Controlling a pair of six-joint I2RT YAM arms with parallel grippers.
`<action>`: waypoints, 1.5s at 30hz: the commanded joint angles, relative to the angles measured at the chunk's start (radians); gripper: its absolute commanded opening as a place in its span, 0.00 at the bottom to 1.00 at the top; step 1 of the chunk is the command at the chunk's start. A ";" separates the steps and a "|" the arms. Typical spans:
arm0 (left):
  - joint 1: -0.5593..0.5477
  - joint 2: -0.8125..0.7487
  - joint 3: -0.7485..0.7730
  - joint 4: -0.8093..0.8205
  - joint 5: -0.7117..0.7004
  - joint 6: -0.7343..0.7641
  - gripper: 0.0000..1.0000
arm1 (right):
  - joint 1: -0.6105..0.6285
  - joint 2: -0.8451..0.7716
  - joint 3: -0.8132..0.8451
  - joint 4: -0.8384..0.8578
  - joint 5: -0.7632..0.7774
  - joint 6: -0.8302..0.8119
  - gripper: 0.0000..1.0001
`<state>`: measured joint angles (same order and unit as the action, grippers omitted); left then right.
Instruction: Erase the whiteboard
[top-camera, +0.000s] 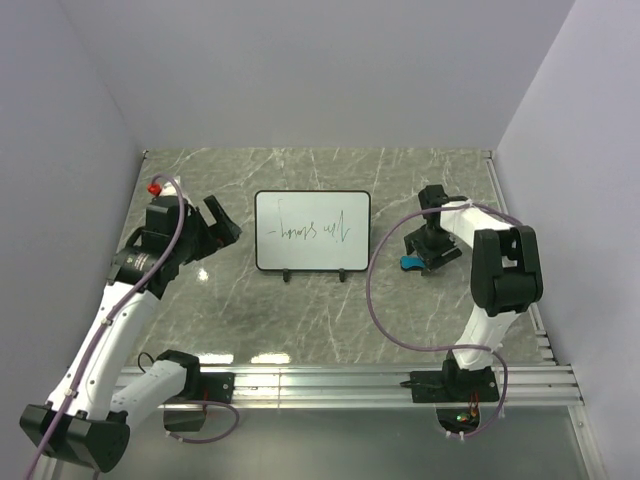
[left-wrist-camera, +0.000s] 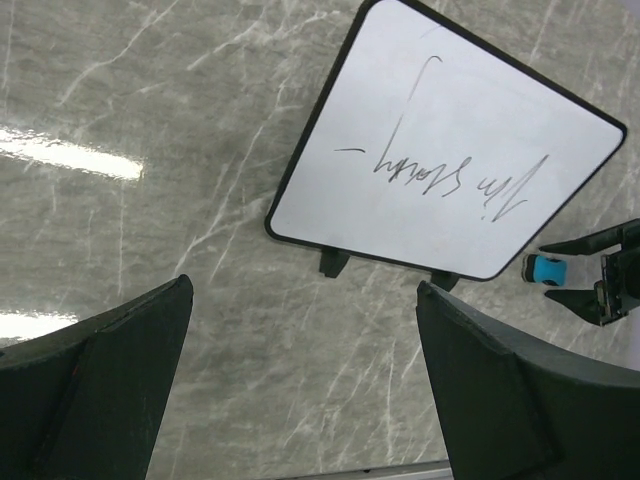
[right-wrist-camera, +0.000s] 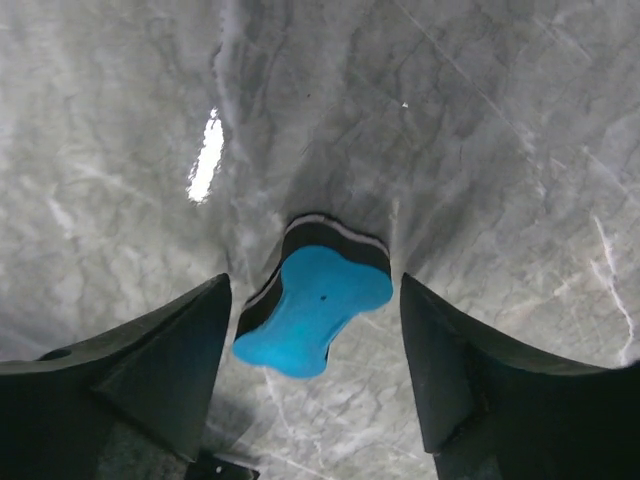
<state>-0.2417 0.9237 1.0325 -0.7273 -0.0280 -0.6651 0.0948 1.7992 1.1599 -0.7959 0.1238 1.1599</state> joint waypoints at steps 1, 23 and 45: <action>-0.004 0.018 0.041 0.000 -0.042 0.021 0.99 | -0.007 0.021 0.035 0.012 0.036 0.000 0.73; 0.166 0.217 -0.017 0.307 0.303 0.082 0.87 | -0.006 -0.147 0.090 -0.019 0.020 -0.256 0.00; 0.266 0.782 0.104 0.937 0.795 0.067 0.73 | -0.033 -0.765 -0.069 -0.250 0.115 -0.401 0.00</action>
<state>0.0223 1.6863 1.0576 0.1009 0.7040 -0.5903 0.0742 1.0721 1.1175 -0.9932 0.1967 0.7780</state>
